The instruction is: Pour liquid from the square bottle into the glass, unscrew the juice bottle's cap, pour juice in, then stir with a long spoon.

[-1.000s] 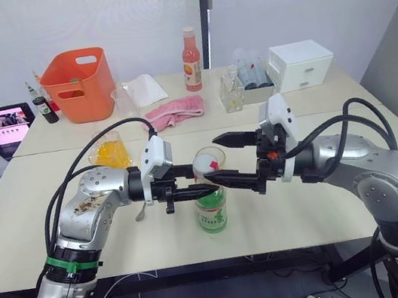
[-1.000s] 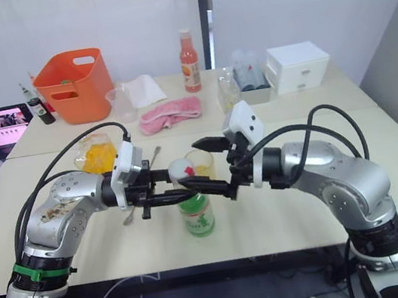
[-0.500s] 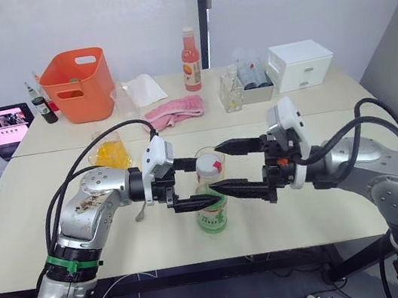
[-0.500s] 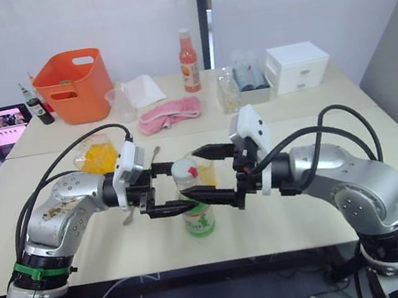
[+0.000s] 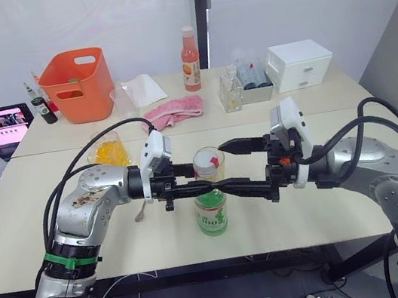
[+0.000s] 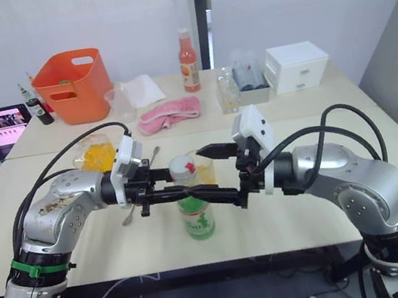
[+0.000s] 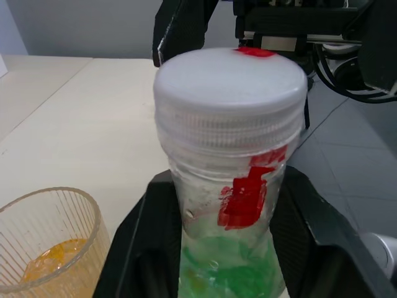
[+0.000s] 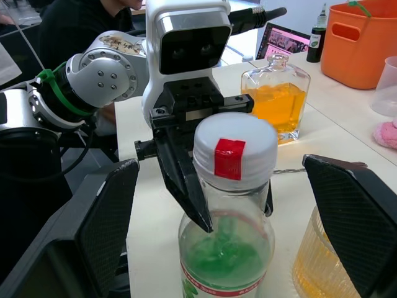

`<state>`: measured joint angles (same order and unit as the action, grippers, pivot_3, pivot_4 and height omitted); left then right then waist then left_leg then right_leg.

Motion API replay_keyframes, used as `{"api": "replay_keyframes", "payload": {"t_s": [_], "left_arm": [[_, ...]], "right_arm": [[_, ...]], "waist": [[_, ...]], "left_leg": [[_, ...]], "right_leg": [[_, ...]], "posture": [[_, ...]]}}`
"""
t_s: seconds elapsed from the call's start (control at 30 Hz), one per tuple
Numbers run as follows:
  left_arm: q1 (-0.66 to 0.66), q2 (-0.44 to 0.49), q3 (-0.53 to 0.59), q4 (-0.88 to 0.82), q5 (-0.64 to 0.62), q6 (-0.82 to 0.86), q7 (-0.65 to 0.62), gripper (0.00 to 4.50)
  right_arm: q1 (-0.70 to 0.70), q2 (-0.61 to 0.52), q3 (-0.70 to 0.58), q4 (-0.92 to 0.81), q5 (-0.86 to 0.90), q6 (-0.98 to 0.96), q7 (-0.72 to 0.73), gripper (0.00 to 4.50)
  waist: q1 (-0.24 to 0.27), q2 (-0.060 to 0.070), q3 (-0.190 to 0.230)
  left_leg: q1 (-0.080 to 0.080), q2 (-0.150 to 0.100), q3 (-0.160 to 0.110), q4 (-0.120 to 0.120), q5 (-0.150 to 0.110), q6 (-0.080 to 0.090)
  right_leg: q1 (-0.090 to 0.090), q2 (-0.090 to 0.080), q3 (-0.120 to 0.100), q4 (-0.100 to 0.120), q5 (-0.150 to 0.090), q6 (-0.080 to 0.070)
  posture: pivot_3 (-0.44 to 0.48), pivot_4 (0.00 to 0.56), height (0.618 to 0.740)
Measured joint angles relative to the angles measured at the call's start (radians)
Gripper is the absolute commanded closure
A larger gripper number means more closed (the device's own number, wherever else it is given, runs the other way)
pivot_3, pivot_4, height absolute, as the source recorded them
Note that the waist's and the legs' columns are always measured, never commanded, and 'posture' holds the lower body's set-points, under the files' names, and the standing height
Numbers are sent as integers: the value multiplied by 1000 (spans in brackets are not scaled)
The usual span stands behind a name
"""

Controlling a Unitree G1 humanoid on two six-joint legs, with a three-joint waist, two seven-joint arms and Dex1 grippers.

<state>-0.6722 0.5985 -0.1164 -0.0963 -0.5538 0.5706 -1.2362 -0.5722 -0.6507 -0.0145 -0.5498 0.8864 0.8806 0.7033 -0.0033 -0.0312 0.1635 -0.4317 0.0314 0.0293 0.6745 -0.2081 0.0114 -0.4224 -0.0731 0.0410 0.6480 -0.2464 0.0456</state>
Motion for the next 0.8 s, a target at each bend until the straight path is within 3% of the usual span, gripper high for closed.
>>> {"api": "replay_keyframes", "payload": {"t_s": [0.5,0.8], "left_arm": [[6,1,-12,-7,29,-60,-22,3096],[6,1,-16,-5,39,-70,-21,3096]], "right_arm": [[-69,65,82,13,-60,39,-126,0],[-73,76,87,9,-47,58,-135,2756]], "waist": [[0,0,0],[-1,0,0]], "left_leg": [[0,0,0,0,0,0],[0,0,0,0,0,0]], "right_leg": [[0,0,0,0,0,0],[0,0,0,0,0,0]], "posture": [[0,150,715],[0,150,715]]}}
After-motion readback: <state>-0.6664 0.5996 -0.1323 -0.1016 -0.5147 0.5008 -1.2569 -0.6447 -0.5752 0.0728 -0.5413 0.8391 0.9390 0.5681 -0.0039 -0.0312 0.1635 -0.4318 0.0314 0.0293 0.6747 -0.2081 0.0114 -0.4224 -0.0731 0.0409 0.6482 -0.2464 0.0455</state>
